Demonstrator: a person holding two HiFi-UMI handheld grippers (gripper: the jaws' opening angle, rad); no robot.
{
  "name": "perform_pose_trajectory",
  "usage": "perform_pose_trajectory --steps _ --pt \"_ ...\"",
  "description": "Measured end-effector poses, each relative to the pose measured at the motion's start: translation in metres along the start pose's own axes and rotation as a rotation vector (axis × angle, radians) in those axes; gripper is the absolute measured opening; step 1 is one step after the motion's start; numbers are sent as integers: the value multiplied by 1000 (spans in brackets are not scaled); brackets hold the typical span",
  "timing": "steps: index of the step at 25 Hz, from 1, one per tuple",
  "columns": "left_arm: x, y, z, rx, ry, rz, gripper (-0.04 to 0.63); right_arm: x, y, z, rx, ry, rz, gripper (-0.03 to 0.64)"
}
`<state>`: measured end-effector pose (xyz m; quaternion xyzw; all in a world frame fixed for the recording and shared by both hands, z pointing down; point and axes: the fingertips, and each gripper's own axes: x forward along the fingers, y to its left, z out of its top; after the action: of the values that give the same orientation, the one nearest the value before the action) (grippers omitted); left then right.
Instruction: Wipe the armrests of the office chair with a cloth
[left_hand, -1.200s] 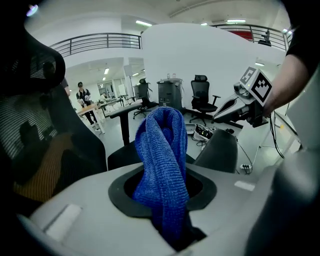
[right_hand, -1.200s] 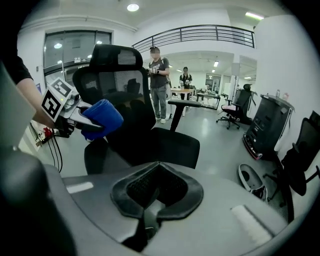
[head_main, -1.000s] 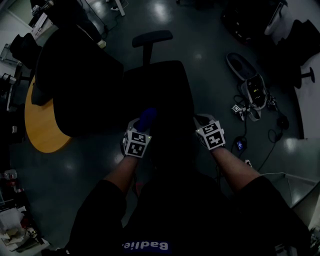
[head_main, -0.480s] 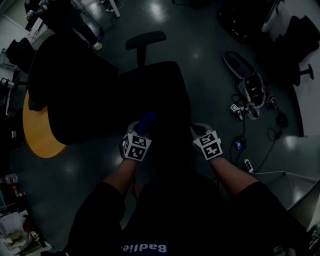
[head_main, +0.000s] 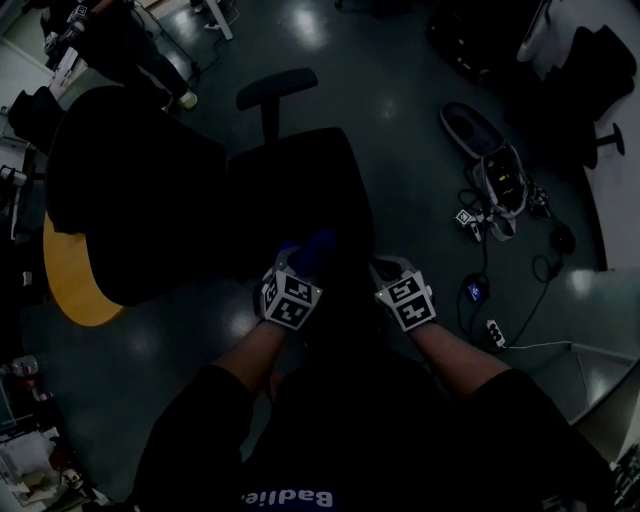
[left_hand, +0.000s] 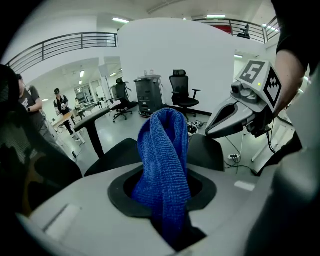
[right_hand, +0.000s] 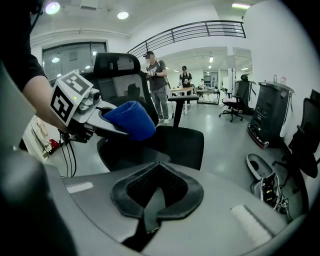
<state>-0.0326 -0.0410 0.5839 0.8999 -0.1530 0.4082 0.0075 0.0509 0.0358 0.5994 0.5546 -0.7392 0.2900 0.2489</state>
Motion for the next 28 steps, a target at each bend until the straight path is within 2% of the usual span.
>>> perform_pose_trajectory --steps 7,12,21,28 --pt "28 -23 31 35 -14 -41 124 4 3 2 -8 -8 42 4" --pt "49 -53 43 29 -11 -68 124 0 1 -13 -31 9 77 5" --pt "61 -75 76 6 -40 -63 124 0 1 -12 -81 12 140 5" --pt "39 -76 88 -20 -82 -34 126 -4 2 -10 -85 4 159 5"
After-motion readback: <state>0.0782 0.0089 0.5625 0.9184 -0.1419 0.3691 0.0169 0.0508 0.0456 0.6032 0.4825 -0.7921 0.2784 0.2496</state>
